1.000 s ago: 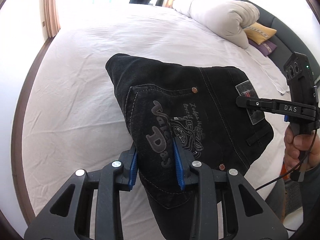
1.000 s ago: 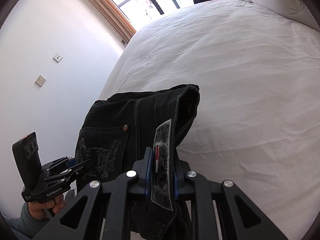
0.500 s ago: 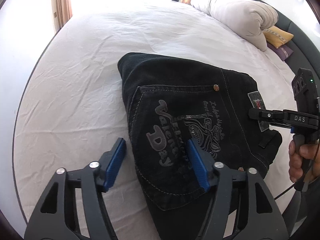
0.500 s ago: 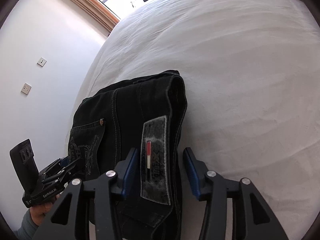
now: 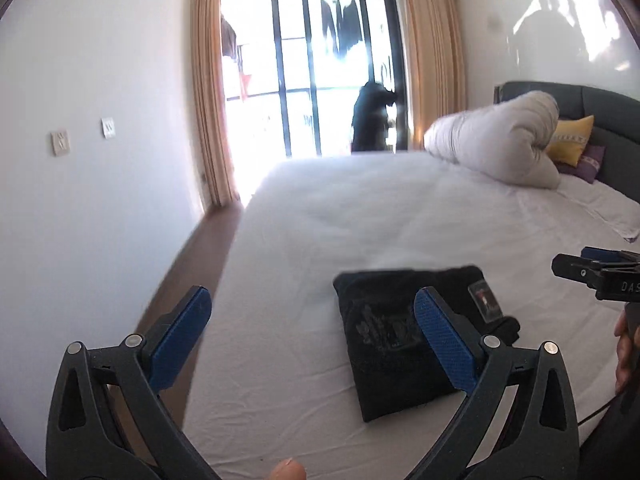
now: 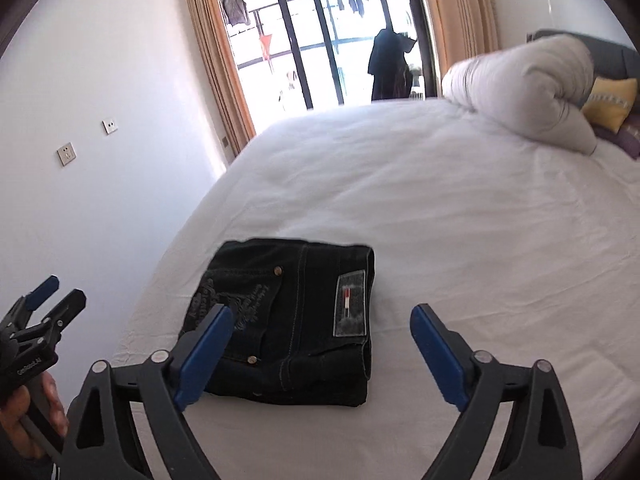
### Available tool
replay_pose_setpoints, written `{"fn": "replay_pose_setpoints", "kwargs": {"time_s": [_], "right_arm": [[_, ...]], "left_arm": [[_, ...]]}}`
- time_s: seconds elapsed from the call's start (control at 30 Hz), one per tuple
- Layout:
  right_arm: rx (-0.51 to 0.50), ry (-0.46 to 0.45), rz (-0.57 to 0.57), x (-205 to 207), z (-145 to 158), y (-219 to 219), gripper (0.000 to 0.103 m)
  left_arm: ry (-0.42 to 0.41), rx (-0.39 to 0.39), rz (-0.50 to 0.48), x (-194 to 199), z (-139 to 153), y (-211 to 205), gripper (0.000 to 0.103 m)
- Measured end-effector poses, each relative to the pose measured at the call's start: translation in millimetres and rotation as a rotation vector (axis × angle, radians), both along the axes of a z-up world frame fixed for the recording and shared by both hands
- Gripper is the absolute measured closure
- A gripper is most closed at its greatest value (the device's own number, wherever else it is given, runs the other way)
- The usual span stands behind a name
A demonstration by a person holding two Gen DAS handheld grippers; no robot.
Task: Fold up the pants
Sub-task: 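Open both tools and lift them away from the folded jeans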
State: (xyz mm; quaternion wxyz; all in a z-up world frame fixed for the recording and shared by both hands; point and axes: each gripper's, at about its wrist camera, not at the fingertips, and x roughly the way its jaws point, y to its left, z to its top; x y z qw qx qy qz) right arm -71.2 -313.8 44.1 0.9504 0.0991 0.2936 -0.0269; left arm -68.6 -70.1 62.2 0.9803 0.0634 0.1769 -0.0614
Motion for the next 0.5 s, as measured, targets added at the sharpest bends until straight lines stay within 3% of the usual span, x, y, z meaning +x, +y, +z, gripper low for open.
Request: {"fn": "replay_pose_setpoints", "kwargs": {"time_s": [0.1, 0.17, 0.23, 0.33, 0.5], "right_arm": [[-0.051, -0.151, -0.012, -29, 37, 16, 0.000], [-0.091, -0.211, -0.024, -48, 60, 24, 0.000], [-0.145, -0.284, -0.029, -64, 79, 34, 0.000], [-0.207, -0.328, -0.010, -79, 102, 46, 0.000], [-0.175, -0.236, -0.054, -81, 114, 45, 0.000]], "left_arm": [[-0.144, 0.011, 0.029, -43, 41, -1, 0.000], [-0.171, -0.020, 0.053, -61, 62, 5, 0.000], [-0.141, -0.025, 0.095, -71, 79, 10, 0.000], [-0.093, -0.012, 0.063, -78, 95, 12, 0.000], [0.001, -0.002, 0.086, -81, 100, 7, 0.000]]}}
